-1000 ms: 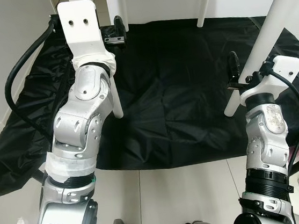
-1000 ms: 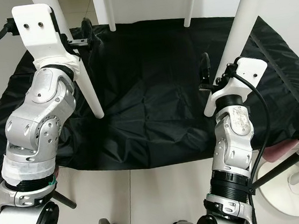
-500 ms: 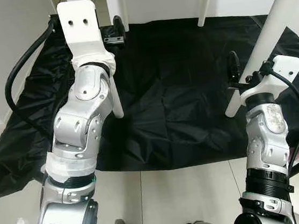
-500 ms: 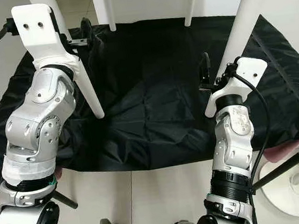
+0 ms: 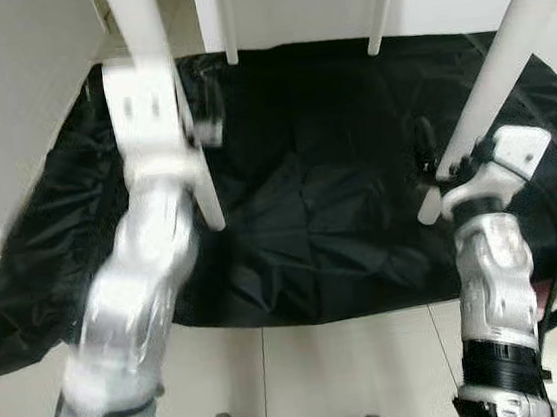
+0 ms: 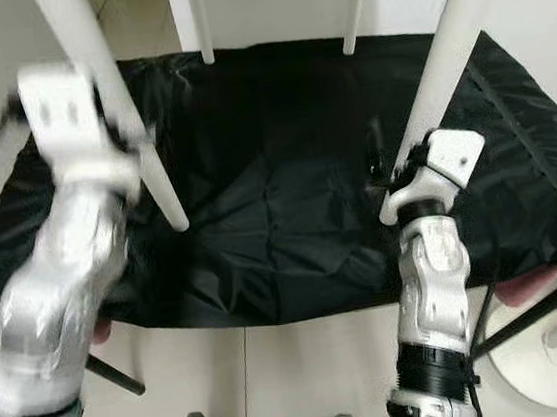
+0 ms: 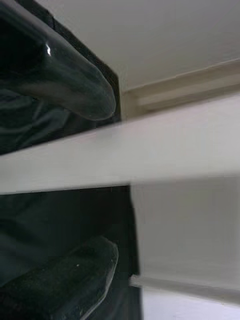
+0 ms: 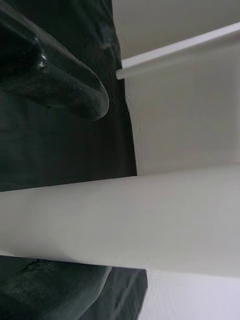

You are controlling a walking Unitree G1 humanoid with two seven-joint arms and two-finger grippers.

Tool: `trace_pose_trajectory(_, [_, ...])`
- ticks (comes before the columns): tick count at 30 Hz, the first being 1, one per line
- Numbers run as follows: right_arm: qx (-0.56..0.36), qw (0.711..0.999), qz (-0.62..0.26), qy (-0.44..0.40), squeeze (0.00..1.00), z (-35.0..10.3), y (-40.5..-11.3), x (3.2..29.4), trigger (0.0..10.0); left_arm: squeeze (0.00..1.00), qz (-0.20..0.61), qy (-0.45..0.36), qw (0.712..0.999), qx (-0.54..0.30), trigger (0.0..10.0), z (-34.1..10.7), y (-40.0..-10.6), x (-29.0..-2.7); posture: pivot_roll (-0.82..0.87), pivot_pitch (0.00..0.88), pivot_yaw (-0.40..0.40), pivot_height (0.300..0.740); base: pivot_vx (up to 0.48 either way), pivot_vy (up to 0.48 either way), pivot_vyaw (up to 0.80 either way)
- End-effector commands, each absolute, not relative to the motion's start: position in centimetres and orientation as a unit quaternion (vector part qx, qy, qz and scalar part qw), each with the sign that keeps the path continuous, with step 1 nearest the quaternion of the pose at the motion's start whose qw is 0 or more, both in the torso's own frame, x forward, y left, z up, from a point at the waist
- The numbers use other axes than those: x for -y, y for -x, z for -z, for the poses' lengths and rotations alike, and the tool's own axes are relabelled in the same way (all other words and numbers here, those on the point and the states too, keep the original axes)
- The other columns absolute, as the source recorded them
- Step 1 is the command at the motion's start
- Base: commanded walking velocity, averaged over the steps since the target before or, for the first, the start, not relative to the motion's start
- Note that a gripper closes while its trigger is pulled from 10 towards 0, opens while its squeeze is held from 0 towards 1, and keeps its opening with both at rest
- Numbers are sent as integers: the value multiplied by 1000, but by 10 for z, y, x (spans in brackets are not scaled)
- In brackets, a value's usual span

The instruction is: Building children table

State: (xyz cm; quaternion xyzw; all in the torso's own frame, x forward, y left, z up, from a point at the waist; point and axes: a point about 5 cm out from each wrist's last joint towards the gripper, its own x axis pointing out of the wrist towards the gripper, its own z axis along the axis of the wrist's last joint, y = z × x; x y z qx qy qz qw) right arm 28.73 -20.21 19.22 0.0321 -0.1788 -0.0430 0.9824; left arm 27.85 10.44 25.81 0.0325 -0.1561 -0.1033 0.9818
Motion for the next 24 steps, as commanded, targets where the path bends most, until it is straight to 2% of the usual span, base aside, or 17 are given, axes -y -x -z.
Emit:
trace_pose_trajectory(1, [179, 983, 18, -37, 0, -193, -290, 191, 10000, 0, 120, -40, 974, 187, 10000, -270, -274, -99, 47, 0, 0, 740, 0, 0, 0])
trace_pose_trajectory(14, [185, 982, 24, -11, 0, -191, -280, 193, 10000, 0, 125, -50, 972, 193, 10000, -265, -267, -105, 45, 0, 0, 740, 0, 0, 0])
trace_pose_trajectory(19, [194, 981, 30, -1, 0, -188, -265, 191, 10000, 0, 158, -54, 967, 193, 10000, -254, -252, -106, 43, 0, 0, 740, 0, 0, 0])
trace_pose_trajectory(21, [200, 979, 45, -2, 0, -186, -255, 191, 10000, 0, 199, -49, 960, 192, 10000, -247, -241, -102, 41, 0, 0, 740, 0, 0, 0])
trace_pose_trajectory(22, [200, 978, 51, -2, 0, -185, -253, 192, 10000, 0, 219, -51, 955, 192, 10000, -244, -238, -98, 40, 139, 20, 740, 0, 0, 0])
trace_pose_trajectory(24, [200, 978, 51, -2, 0, -185, -253, 192, 10000, 0, 219, -51, 955, 192, 10000, -244, -238, -98, 40, 139, 20, 740, 0, 0, 0])
